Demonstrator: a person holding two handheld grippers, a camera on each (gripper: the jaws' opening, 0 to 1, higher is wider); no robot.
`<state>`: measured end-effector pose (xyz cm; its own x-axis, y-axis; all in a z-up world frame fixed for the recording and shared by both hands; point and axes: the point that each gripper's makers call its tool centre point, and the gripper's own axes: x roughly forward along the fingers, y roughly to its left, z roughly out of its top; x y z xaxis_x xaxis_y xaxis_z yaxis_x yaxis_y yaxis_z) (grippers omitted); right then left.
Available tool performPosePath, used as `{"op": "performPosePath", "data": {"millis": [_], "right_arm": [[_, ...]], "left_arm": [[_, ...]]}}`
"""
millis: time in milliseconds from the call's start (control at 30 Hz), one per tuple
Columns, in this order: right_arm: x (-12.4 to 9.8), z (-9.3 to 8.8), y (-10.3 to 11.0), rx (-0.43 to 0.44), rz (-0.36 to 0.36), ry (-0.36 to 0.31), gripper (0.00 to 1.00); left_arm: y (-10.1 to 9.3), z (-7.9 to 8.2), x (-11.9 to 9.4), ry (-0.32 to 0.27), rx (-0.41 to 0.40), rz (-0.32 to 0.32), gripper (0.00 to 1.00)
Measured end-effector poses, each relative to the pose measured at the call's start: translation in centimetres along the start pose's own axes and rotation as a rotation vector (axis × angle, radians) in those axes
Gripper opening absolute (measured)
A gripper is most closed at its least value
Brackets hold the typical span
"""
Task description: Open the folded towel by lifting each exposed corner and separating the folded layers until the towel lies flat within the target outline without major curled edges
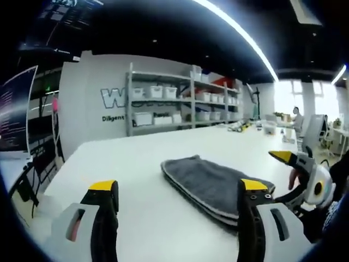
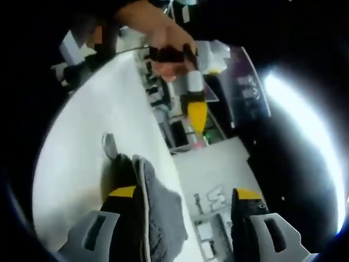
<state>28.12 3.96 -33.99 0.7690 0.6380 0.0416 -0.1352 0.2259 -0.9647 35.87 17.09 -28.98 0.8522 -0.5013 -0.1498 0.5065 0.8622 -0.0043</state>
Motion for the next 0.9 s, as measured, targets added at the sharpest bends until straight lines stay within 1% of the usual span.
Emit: {"op": "performPosePath", "data": {"millis": [67,100,167,300,333,367,400,433,467,500,533,567,600,667,700,767,833,867,900], "right_arm": [[0.1,0.4,0.2,-0.010,0.001,-0.006,0.53],[0.3,0.6,0.2,-0.022,0.003,-0.010,0.51],[0.6,0.7,0.5,-0.047,0.018,-0.014,0.44],[1.1,0.8,1.1,-0.038,0.049,-0.007,0.33],[1.2,0.9,1.4,-0.043,0.061,-0.006,0.31],[1.2,1.0,1.6,-0.048,0.075,-0.007,0.25],[1.3,1.1,1.8,-0.049,0.081,-0.006,0.21],[1.3,1.2,2.0,-0.051,0.092,-0.005,0.17],[1.3,1.2,2.3,-0.049,0.103,-0.004,0.14],[1.3,1.2,2.4,-0.047,0.110,-0.002,0.12],[1.3,1.2,2.5,-0.048,0.115,-0.002,0.11],[1.3,1.3,2.6,-0.046,0.121,0.001,0.10],[1.4,1.3,2.7,-0.047,0.129,0.003,0.10],[1.5,1.2,2.8,-0.045,0.132,0.010,0.09],[1.5,1.2,2.8,-0.054,0.133,0.015,0.09],[1.6,1.2,2.9,-0.063,0.138,0.019,0.12],[1.7,1.4,3.0,-0.079,0.147,0.013,0.16],[1.8,1.6,3.1,-0.089,0.151,0.004,0.16],[1.9,1.7,3.3,-0.095,0.155,0.005,0.16]], "left_arm": [[-0.1,0.0,0.4,0.004,-0.020,-0.012,0.87],[-0.6,0.0,0.6,0.005,-0.029,-0.016,0.86],[-0.6,0.0,1.0,0.008,-0.044,-0.026,0.86],[-0.4,0.1,2.3,0.038,-0.075,-0.060,0.83],[-0.5,0.1,2.7,0.046,-0.075,-0.076,0.83],[-0.6,0.0,3.2,0.062,-0.082,-0.098,0.81],[-0.6,-0.3,3.6,0.089,-0.102,-0.118,0.80],[-0.5,-0.3,4.1,0.102,-0.113,-0.132,0.79],[-0.4,0.0,4.7,0.095,-0.118,-0.146,0.78],[-0.4,0.2,5.2,0.099,-0.141,-0.170,0.78],[-0.5,0.2,5.5,0.107,-0.158,-0.187,0.78],[-0.4,0.3,6.4,0.121,-0.181,-0.216,0.79],[-0.1,0.3,7.1,0.127,-0.181,-0.224,0.79],[0.4,0.2,8.7,0.155,-0.185,-0.238,0.76],[0.5,0.2,9.0,0.160,-0.186,-0.246,0.76],[0.5,0.3,10.1,0.175,-0.210,-0.277,0.78],[0.7,0.4,10.8,0.176,-0.237,-0.298,0.78],[0.7,0.4,11.1,0.176,-0.245,-0.308,0.77],[0.5,0.5,11.5,0.172,-0.265,-0.336,0.76]]}}
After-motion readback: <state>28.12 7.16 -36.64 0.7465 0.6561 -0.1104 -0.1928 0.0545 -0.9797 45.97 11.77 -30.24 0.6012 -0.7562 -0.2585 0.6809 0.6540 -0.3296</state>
